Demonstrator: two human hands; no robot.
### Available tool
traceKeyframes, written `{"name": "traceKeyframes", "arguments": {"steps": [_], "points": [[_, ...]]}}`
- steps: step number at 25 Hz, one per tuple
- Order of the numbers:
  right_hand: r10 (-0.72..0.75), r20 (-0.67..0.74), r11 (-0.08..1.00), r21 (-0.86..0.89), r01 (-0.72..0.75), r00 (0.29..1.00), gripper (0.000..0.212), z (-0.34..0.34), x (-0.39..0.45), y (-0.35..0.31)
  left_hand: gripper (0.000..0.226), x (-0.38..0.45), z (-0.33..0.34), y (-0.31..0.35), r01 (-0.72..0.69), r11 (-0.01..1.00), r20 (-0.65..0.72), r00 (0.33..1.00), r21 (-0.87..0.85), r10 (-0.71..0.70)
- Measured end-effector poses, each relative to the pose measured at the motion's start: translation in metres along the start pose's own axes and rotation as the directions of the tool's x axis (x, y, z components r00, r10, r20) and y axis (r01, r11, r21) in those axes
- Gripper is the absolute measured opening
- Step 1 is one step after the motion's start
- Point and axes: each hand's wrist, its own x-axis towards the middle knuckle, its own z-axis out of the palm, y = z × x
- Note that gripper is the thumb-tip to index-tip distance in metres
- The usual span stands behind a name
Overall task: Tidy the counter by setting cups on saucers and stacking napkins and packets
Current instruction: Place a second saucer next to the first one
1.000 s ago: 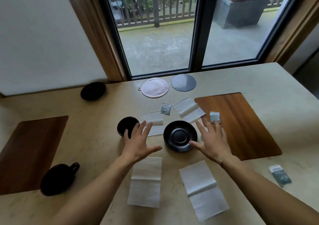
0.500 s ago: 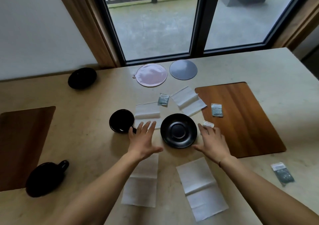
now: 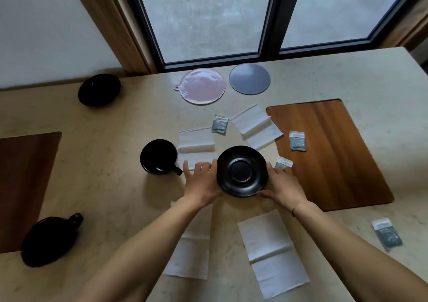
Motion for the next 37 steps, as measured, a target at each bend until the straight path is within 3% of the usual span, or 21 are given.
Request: {"name": "traceKeyframes", "arguments": {"steps": [4, 13, 21, 29, 37], "points": [[-0.001, 0.001, 0.999, 0.049, 0.001, 1.000, 0.097, 0.004, 0.003, 0.000, 0.087, 0.008, 0.009, 0.000, 0.020, 0.999, -0.024, 1.000, -0.040, -0.021], [0.002, -0.062, 0.982, 0.190, 0.009, 0.998, 0.090, 0.001, 0.004, -0.005, 0.077, 0.010, 0.007, 0.008, 0.042, 0.991, -0.050, 0.998, -0.124, -0.048], [-0.044, -0.117, 0.983, 0.174, 0.064, 0.992, 0.094, -0.025, -0.005, -0.019, 0.075, -0.004, -0.025, 0.003, 0.039, 0.980, -0.079, 0.995, -0.195, -0.055], [-0.173, -0.176, 0.973, 0.122, 0.196, 0.969, 0.097, -0.061, -0.011, -0.075, 0.068, -0.038, -0.072, -0.034, 0.108, 0.962, -0.163, 0.975, -0.250, -0.152], [-0.256, -0.205, 0.958, 0.074, 0.276, 0.945, 0.094, -0.071, -0.006, -0.170, 0.074, -0.066, -0.104, -0.118, 0.134, 0.941, -0.229, 0.950, -0.310, -0.211]]}}
